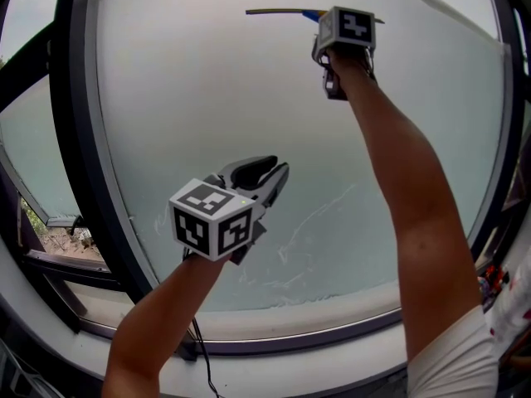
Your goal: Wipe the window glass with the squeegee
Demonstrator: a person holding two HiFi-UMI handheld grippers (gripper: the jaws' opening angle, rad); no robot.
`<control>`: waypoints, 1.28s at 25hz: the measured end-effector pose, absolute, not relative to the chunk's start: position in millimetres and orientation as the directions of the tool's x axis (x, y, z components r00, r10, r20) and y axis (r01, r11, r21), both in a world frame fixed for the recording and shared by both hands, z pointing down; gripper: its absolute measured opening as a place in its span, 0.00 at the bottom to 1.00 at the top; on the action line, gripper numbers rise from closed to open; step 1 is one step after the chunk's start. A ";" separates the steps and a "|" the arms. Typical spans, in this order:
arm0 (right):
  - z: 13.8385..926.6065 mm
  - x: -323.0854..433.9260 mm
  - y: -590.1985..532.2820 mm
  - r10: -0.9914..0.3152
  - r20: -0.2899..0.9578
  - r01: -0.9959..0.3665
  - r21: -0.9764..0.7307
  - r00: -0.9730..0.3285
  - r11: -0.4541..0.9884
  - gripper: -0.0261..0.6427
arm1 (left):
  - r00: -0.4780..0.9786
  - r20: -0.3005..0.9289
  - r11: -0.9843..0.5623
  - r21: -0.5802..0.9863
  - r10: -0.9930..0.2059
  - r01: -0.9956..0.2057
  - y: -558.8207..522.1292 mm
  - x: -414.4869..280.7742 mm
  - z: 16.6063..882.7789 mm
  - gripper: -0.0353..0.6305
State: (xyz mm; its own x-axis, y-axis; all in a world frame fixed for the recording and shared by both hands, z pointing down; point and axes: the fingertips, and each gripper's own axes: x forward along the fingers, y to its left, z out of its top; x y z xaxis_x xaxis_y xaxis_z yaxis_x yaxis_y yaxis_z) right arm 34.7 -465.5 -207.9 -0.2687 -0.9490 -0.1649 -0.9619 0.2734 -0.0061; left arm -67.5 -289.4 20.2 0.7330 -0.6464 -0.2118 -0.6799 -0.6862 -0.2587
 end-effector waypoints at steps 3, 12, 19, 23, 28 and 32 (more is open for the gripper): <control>-198.9 35.2 -466.2 -0.951 -0.149 -0.962 -0.002 -0.270 0.273 0.21 | 0.735 -0.207 -0.691 -0.253 -0.645 -0.677 -288.4 -64.2 23.2 0.21; -171.3 35.4 -467.5 -0.953 -0.112 -0.959 -0.001 -0.282 0.284 0.21 | 0.739 -0.192 -0.703 -0.230 -0.645 -0.673 -288.7 -57.0 37.2 0.21; -148.5 38.6 -469.9 -0.957 -0.074 -0.960 -0.002 -0.279 0.280 0.21 | 0.731 -0.178 -0.702 -0.204 -0.659 -0.682 -290.7 -57.0 44.7 0.21; -139.4 40.2 -472.5 -0.956 -0.078 -0.959 0.010 -0.283 0.283 0.21 | 0.727 -0.167 -0.701 -0.194 -0.666 -0.686 -292.2 -56.1 51.8 0.21; -127.2 37.4 -471.0 -0.954 -0.066 -0.956 0.003 -0.294 0.294 0.21 | 0.732 -0.157 -0.708 -0.184 -0.663 -0.682 -291.8 -53.7 59.9 0.21; -115.1 37.4 -468.9 -0.954 -0.054 -0.955 0.002 -0.295 0.295 0.21 | 0.732 -0.151 -0.711 -0.174 -0.665 -0.682 -291.4 -54.1 67.2 0.21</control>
State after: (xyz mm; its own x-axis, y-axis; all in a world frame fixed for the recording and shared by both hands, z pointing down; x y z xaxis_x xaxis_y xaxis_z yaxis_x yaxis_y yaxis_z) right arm 37.4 -468.9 -115.1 -0.2949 -0.9540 -0.0544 -0.9554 0.2952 0.0025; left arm -54.1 -291.4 67.2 0.7316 -0.6648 -0.1509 -0.6816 -0.7107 -0.1738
